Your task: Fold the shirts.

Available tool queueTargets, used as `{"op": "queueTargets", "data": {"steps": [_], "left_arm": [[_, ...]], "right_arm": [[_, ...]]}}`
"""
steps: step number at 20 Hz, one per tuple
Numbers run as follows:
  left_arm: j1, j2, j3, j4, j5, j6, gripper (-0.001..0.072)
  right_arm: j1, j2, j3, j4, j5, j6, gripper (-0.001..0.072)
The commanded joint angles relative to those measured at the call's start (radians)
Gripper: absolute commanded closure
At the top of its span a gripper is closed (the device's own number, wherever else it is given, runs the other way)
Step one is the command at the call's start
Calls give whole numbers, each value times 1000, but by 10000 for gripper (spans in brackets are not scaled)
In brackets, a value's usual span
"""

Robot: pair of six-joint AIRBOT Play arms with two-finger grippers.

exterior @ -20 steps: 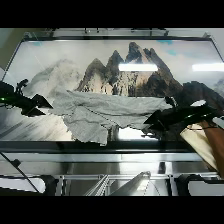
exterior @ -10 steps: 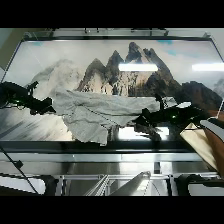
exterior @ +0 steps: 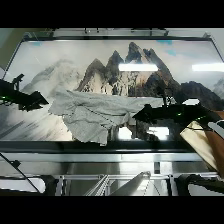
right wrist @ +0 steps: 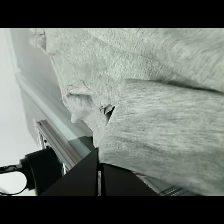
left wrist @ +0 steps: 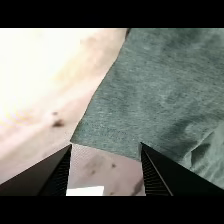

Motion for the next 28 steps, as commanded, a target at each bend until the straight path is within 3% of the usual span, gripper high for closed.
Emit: {"op": "queueTargets", "data": {"steps": [1, 6, 12, 15, 16, 18, 19, 21, 25, 28], "left_arm": [[103, -47, 66, -168, 71, 95, 262], [101, -235, 189, -192, 194, 117, 263], [18, -373, 206, -188, 163, 106, 262], [-14, -396, 207, -221, 210, 92, 295], [-32, -393, 207, -220, 230, 93, 320], [-64, -385, 207, -220, 298, 118, 638], [-79, -375, 207, -222, 330, 138, 685], [-100, -309, 207, -306, 388, 166, 686], [-105, 12, 207, -677, 445, 254, 685], [-100, 381, 221, -823, 372, 277, 684]], "right_arm": [[0, -2, 0, 3, 13, -3, 698], [0, -2, 0, 6, 13, -3, 698], [2, -1, 0, 6, 17, -3, 697], [2, 0, 0, 6, 19, -3, 697], [3, 0, 0, 6, 19, -3, 697], [2, 0, 0, 7, 26, -3, 698], [2, 2, 0, 15, 44, -6, 697], [-5, 11, 4, 101, 154, -70, 698], [-64, 158, 97, 314, 472, -170, 698], [-176, 386, 252, 423, 490, -198, 698]]}}
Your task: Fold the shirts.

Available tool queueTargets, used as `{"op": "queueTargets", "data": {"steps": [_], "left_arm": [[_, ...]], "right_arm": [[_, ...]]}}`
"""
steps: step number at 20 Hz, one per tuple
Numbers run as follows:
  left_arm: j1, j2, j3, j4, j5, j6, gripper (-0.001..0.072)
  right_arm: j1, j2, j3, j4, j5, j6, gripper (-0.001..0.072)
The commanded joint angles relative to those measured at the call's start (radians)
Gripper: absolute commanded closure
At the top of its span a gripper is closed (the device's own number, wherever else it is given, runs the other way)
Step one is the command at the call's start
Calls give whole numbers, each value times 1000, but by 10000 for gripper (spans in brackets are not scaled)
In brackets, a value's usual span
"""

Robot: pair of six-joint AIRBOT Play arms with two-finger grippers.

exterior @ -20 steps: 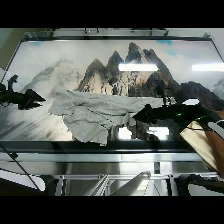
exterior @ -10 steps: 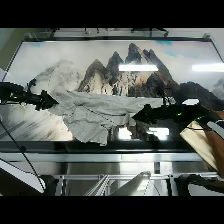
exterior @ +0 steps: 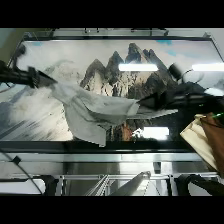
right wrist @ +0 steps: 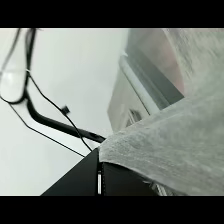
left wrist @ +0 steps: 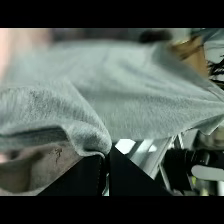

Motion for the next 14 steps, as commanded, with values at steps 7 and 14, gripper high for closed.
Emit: {"op": "queueTargets", "data": {"steps": [7, 14], "left_arm": [[311, 779, 462, -205, -286, -98, 682], [283, 614, 494, -196, -134, -183, 681]], "right_arm": [[-564, 588, 489, 169, 6, 35, 699], [-637, 547, 510, -42, -115, 118, 698]]}}
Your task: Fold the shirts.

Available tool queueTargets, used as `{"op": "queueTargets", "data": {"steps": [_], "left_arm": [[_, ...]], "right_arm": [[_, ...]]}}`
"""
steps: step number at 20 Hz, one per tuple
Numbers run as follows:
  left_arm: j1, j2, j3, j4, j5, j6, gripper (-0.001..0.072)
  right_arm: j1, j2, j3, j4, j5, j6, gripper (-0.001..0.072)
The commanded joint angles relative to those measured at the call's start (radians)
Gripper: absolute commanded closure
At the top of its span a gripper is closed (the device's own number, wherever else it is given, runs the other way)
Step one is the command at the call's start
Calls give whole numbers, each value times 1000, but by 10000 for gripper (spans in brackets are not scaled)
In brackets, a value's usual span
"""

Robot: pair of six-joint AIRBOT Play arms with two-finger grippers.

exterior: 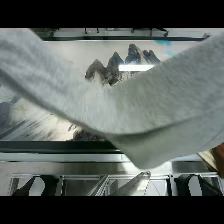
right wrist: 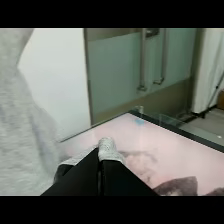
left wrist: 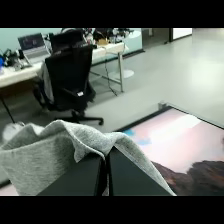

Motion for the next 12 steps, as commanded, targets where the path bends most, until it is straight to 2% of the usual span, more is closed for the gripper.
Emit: {"op": "queueTargets", "data": {"steps": [1, 4, 6, 9, 10, 11, 12], "left_arm": [[-77, -113, -116, 11, 99, -48, 680], [-262, -283, -318, 222, 61, -42, 680], [-404, -481, -393, 370, -22, -4, 678], [-534, -865, -347, 479, -84, -5, 678], [-557, -1006, -283, 486, -90, -5, 677], [-568, -1129, -209, 477, -80, -7, 573], [-567, -1247, -111, 448, -40, -47, 296]], "right_arm": [[-3, -71, -59, -99, -62, 44, 699], [137, -203, -252, -182, -130, 44, 698], [275, -343, -393, -246, -294, 8, 698], [407, -664, -468, -264, -523, -33, 697], [427, -797, -460, -211, -575, -69, 697], [435, -919, -441, -121, -587, -124, 696], [434, -1040, -404, -8, -555, -186, 683]]}}
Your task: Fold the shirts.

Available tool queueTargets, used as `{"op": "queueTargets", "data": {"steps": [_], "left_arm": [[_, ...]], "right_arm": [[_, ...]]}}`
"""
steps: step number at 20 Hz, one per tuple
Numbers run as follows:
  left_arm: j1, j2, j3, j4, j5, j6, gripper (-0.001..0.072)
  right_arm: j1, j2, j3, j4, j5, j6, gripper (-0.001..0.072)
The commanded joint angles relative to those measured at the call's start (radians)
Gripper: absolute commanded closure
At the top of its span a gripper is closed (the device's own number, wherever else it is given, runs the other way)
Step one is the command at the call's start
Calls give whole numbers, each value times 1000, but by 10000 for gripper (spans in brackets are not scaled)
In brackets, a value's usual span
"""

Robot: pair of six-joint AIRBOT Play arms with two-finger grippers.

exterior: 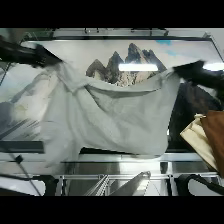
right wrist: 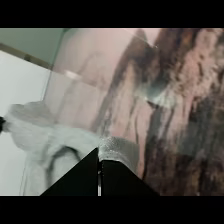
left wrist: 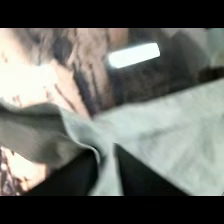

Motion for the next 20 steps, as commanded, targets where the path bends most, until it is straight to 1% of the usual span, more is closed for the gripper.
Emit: {"op": "queueTargets", "data": {"steps": [1, 2, 3, 4, 5, 6, 8, 11, 12, 13, 14, 15, 16, 18, 20], "left_arm": [[-51, -425, 246, -9, 64, -83, 11], [-29, -501, 347, -78, 116, -126, -11], [6, -546, 412, -161, 145, -151, -11], [44, -545, 411, -217, 148, -163, -10], [82, -517, 373, -232, 146, -162, -8], [130, -468, 305, -212, 150, -161, 9], [224, -364, 172, -133, 184, -158, 9], [333, -230, 40, 13, 283, -158, 9], [357, -174, -24, 77, 283, -158, 9], [371, -115, -102, 177, 268, -158, 9], [375, -64, -182, 269, 250, -158, 9], [375, -19, -267, 356, 220, -158, 9], [375, 21, -359, 414, 187, -158, 9], [375, 64, -509, 426, 119, -157, 9], [363, 61, -600, 424, 72, -140, 9]], "right_arm": [[50, -400, 52, 269, -19, -181, 579], [38, -474, 99, 357, 82, -229, 446], [25, -515, 139, 409, 166, -228, 446], [5, -531, 176, 418, 232, -224, 445], [-24, -526, 205, 412, 289, -206, 444], [-55, -510, 223, 402, 341, -195, 444], [-131, -438, 228, 305, 432, -150, 444], [-216, -306, 218, -52, 496, -40, 465], [-227, -260, 196, -150, 494, -14, 468], [-233, -217, 161, -207, 494, -8, 469], [-235, -174, 114, -227, 494, -10, 468], [-237, -135, 64, -227, 493, -34, 468], [-237, -105, 22, -227, 481, -51, 468], [-237, -60, -44, -226, 465, -66, 468], [-236, -35, -77, -226, 469, -70, 468]]}}
